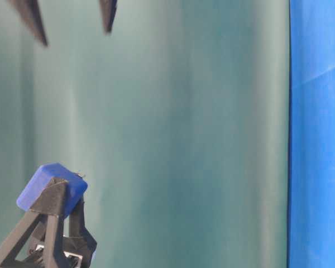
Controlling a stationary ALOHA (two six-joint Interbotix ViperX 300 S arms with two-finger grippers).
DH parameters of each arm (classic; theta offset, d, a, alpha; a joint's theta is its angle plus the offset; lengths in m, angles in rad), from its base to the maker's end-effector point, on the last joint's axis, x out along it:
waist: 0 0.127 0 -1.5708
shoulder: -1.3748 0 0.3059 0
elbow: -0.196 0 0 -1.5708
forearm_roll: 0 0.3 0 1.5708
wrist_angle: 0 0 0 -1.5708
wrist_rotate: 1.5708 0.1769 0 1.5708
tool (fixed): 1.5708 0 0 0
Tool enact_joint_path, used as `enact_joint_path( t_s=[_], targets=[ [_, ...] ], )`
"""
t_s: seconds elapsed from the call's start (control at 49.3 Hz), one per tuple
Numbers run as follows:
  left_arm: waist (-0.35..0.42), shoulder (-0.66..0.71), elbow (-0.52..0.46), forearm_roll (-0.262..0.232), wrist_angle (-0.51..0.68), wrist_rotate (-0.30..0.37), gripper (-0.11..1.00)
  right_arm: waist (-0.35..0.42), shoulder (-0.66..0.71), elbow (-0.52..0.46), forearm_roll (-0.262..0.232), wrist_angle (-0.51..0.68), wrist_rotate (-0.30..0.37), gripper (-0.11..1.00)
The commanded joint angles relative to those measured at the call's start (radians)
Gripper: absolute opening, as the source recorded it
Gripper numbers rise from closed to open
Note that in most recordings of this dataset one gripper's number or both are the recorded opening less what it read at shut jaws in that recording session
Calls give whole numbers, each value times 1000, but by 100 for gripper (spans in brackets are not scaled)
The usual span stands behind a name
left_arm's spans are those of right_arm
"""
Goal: Handover the blue block to the right arm after grasping it with the left arm, then place it in the designated position.
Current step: 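Reach the right gripper to the cube and close on it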
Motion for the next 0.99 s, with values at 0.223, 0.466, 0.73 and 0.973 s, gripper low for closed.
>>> enact_joint_path(
  t_s=[0.223,0.466,0.73,0.973],
  targets=[
    [2,-40,-11,-2,-9,-15,49,-2,210,-210,-38,-43,-28,94],
    [5,-40,-11,-2,-8,-15,49,0,336,-321,-38,-98,-32,94],
    [8,-40,-8,-2,-6,-15,49,-2,431,-419,-38,-121,-34,94],
    [8,-40,-8,-2,-6,-15,49,0,471,-460,-48,-123,-35,94]
  ],
)
